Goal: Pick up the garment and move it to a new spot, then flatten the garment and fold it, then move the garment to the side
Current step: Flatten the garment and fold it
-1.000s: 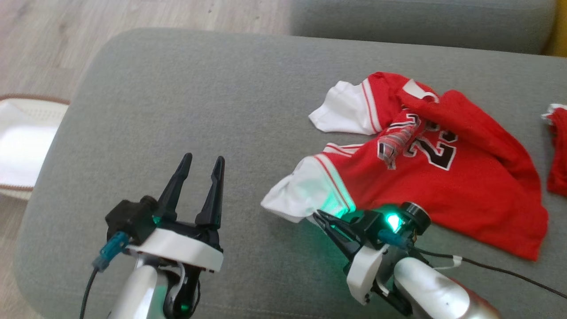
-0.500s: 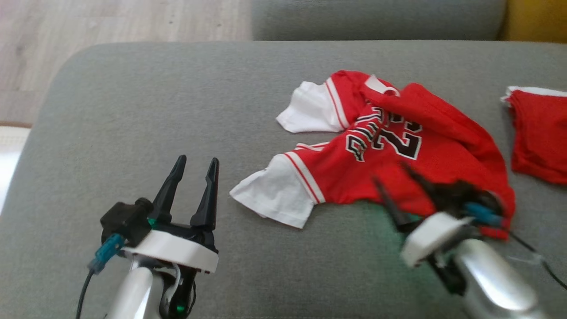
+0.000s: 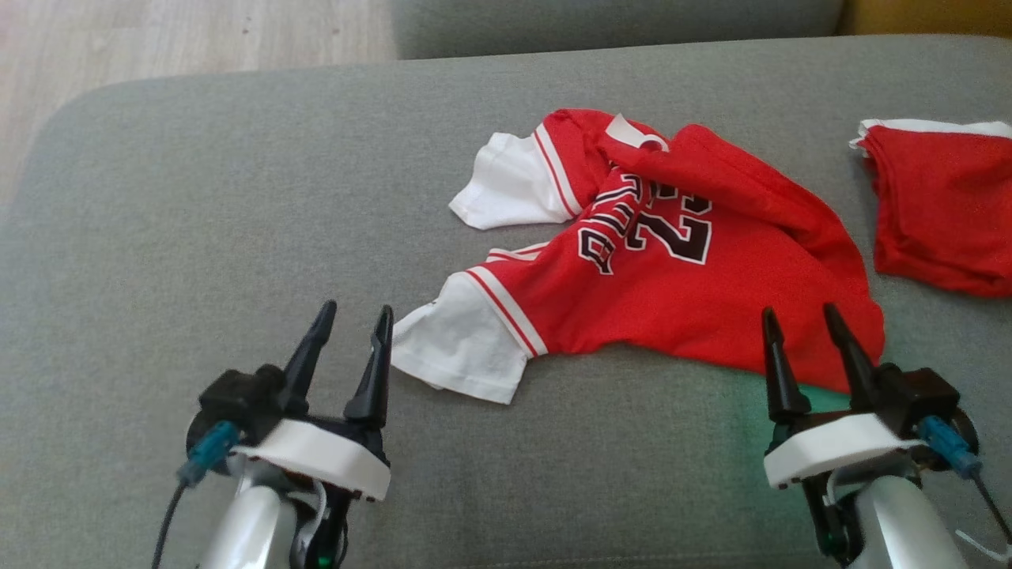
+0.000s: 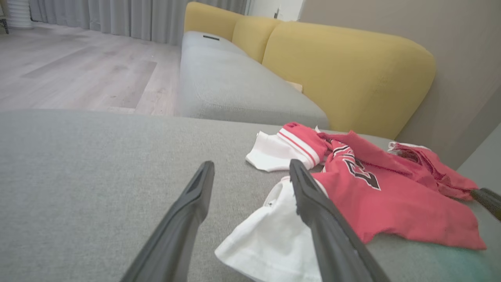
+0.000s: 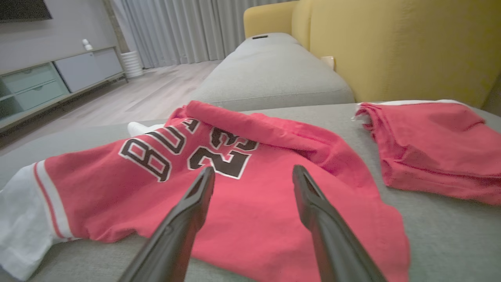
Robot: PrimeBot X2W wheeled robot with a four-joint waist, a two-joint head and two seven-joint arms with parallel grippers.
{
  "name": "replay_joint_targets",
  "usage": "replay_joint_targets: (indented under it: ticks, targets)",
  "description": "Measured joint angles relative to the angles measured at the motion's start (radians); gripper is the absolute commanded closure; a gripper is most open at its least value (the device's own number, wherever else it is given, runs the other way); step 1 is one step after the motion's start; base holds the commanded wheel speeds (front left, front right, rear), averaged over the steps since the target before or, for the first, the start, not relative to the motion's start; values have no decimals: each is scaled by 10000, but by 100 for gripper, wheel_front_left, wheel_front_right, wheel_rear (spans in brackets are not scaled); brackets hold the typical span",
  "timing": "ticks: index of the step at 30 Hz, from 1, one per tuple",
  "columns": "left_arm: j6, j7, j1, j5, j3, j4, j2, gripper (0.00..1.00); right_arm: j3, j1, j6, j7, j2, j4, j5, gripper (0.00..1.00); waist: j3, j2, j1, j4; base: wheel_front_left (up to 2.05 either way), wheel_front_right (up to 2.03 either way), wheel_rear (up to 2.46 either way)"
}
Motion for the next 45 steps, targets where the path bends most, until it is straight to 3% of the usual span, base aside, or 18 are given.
replay_joint_targets:
  ticks: [14, 27, 28, 29, 30, 37, 45]
  targets:
    - [-4, 8, -1453, 88, -1078, 3532, 395, 0, -159, -1, 0, 192, 169, -431, -123, 0, 507, 0, 0, -537, 0, 0, 0]
    - [8, -4, -2370, 291, -1122, 5212, 443, 0, -157, -9, 0, 190, 173, -456, -107, 0, 740, 0, 0, -730, 0, 0, 0]
    - [4, -4, -2461, 290, -1141, 5290, 439, 18, -159, -9, 0, 190, 173, -454, -107, 0, 738, 0, 0, -727, 0, 0, 0]
    - [4, -2, -2525, 288, -1151, 5313, 435, 65, -174, -9, 0, 190, 173, -445, -107, 0, 735, 0, 0, -719, 0, 0, 0]
    - [2, 0, -2574, 284, -1179, 5317, 433, 100, -213, -10, 0, 190, 173, -420, -107, 0, 730, 0, 0, -707, 0, 0, 0]
    - [-2, 10, -2564, 94, -1337, 4265, 418, 100, -963, -13, 0, 322, 192, -46, -391, 0, 677, 0, 0, -539, 0, 0, 0]
    - [-4, 8, -1651, -90, -581, 2096, 393, 100, -2190, -15, 0, 1005, 196, 934, -930, 0, 543, 0, 0, -254, 0, 0, 0]
